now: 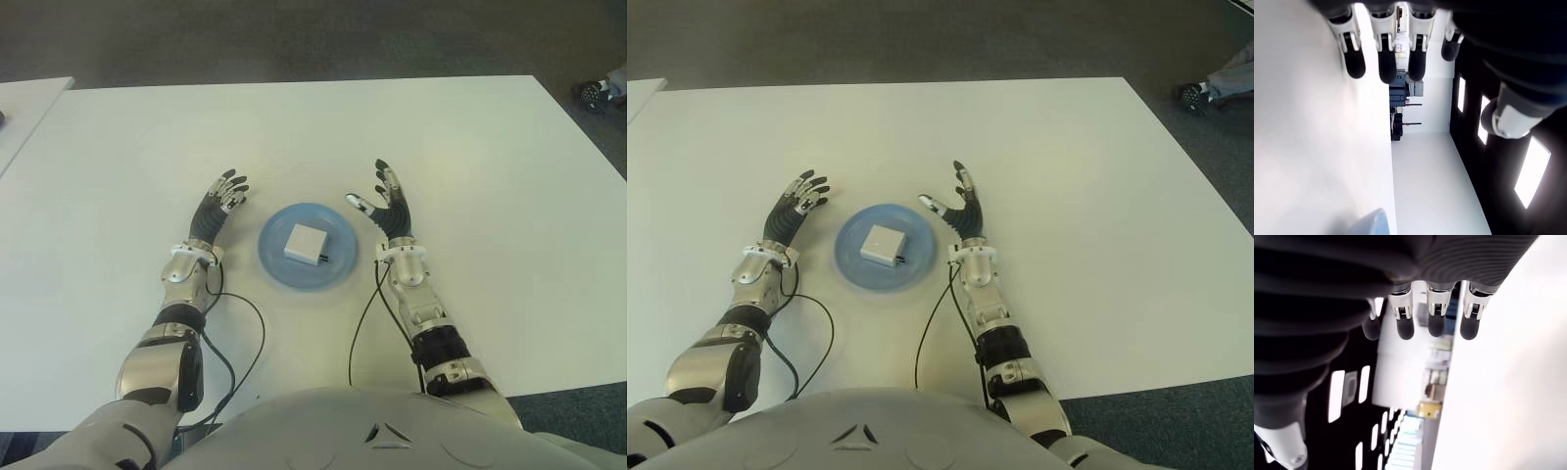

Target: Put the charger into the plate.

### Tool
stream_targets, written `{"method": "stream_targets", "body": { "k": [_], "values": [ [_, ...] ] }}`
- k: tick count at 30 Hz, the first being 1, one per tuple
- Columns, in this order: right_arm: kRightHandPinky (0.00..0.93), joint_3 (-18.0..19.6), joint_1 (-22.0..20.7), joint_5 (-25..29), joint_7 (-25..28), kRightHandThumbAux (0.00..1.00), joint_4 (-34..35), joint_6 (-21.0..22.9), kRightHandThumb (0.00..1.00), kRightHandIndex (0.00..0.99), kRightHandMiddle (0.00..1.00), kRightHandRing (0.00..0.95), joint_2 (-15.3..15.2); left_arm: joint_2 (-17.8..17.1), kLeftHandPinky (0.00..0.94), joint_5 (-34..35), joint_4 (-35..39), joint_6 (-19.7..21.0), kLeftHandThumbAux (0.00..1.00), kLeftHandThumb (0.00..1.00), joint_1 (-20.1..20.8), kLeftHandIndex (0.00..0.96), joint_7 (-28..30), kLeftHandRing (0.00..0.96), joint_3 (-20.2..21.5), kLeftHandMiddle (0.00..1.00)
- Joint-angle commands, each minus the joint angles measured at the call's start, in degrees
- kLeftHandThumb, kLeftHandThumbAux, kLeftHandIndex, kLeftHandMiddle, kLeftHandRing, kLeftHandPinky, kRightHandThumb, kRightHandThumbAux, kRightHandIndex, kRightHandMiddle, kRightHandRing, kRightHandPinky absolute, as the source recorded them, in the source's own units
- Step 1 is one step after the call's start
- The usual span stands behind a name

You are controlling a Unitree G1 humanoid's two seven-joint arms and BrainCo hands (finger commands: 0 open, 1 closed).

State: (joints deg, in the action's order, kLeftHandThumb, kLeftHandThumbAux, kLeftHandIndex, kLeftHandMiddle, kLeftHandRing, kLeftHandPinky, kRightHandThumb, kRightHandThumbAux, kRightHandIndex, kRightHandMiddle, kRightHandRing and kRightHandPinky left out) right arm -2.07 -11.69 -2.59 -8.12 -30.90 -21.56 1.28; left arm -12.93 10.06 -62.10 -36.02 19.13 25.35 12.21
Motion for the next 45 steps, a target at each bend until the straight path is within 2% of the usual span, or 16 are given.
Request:
{"method": "stream_targets", "body": {
  "k": [1, 5, 11, 20, 30, 45],
  "values": [
    [0.000, 4.4, -2.2, 6.9, 3.6, 0.702, -8.4, -4.0, 0.071, 0.000, 0.000, 0.000, 3.0, 0.8, 0.170, -1.2, -2.9, 3.4, 0.525, 0.024, -3.3, 0.078, 0.9, 0.152, -1.0, 0.144],
    [0.000, 5.4, -3.5, 7.5, 4.3, 0.727, -12.4, -6.6, 0.083, 0.000, 0.000, 0.000, 3.6, 0.8, 0.175, -1.1, -2.8, 3.2, 0.507, 0.029, -3.2, 0.068, 1.1, 0.143, -1.0, 0.133],
    [0.000, 5.3, -5.4, 4.2, 1.3, 0.725, -18.1, -8.7, 0.091, 0.000, 0.000, 0.000, 3.0, 0.7, 0.173, -1.0, -2.7, 3.5, 0.499, 0.026, -3.0, 0.070, 1.6, 0.144, -1.0, 0.135],
    [0.000, 3.7, -7.0, 0.0, -0.9, 0.645, -21.9, -5.9, 0.084, 0.000, 0.000, 0.000, 1.4, 0.7, 0.140, -0.9, -2.7, 4.0, 0.499, 0.026, -2.7, 0.058, 2.3, 0.115, -0.9, 0.111],
    [0.000, 2.7, -7.7, -1.6, 0.4, 0.653, -23.5, -6.0, 0.069, 0.000, 0.000, 0.000, 0.2, 0.8, 0.140, -1.1, -2.6, 3.1, 0.503, 0.024, -2.7, 0.055, 1.7, 0.110, -0.9, 0.105],
    [0.000, 4.3, -7.9, 0.7, 5.2, 0.672, -24.3, -5.7, 0.061, 0.000, 0.006, 0.000, 0.1, 0.9, 0.101, -1.4, -2.0, 3.0, 0.475, 0.009, -2.9, 0.042, 1.3, 0.084, -1.2, 0.085]
  ]
}}
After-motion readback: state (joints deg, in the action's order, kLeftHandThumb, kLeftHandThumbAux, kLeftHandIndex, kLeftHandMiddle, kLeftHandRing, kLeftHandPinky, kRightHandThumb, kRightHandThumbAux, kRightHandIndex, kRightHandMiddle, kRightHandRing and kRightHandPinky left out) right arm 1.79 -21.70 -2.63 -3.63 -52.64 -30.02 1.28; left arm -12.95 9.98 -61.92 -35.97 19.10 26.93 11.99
